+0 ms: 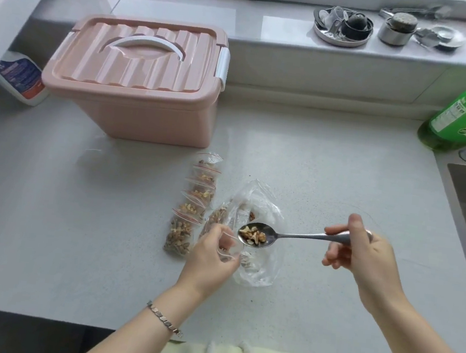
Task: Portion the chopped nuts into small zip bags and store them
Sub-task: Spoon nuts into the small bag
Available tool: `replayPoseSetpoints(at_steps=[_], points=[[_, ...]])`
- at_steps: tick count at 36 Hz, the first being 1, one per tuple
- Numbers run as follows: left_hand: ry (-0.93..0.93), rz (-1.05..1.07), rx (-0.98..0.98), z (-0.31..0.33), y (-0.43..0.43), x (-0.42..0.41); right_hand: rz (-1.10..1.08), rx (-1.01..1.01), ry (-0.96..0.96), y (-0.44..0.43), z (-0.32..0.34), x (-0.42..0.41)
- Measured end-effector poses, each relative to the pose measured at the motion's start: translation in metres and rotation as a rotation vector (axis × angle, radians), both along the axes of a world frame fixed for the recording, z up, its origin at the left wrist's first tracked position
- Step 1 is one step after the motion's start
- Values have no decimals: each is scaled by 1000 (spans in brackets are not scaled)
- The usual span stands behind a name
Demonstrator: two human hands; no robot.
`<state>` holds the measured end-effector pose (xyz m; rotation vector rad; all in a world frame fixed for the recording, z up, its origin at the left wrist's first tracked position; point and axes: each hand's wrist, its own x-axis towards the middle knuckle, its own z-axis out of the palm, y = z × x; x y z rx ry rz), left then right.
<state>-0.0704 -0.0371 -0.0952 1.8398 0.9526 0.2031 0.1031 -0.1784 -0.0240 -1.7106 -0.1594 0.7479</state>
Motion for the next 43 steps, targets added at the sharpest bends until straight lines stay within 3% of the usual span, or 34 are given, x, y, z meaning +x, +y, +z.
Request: replayPoseSetpoints(at_steps=[5, 11, 15, 18, 22, 27, 39, 43], points=[[4, -20, -3, 0, -2, 3, 166, 49, -186, 16, 27, -17], [-50, 13, -51, 2, -4, 4, 483, -1, -744, 19, 28, -41], [-55, 46, -65, 2, -1, 0, 491, 48, -919, 15, 29, -38], [-13, 52, -34, -5, 2, -4, 326, 83, -818, 11, 22, -26], [25, 52, -59, -11, 2, -7, 106, -29, -558, 8, 0, -12], [76, -16, -42, -14, 1, -6, 19, -61, -216, 10, -38, -6], [37, -25, -218, -8, 6, 0, 96, -36, -115, 33, -44, -22], [56, -180, -162, -10, 6, -2, 135, -33, -136, 35, -39, -26]])
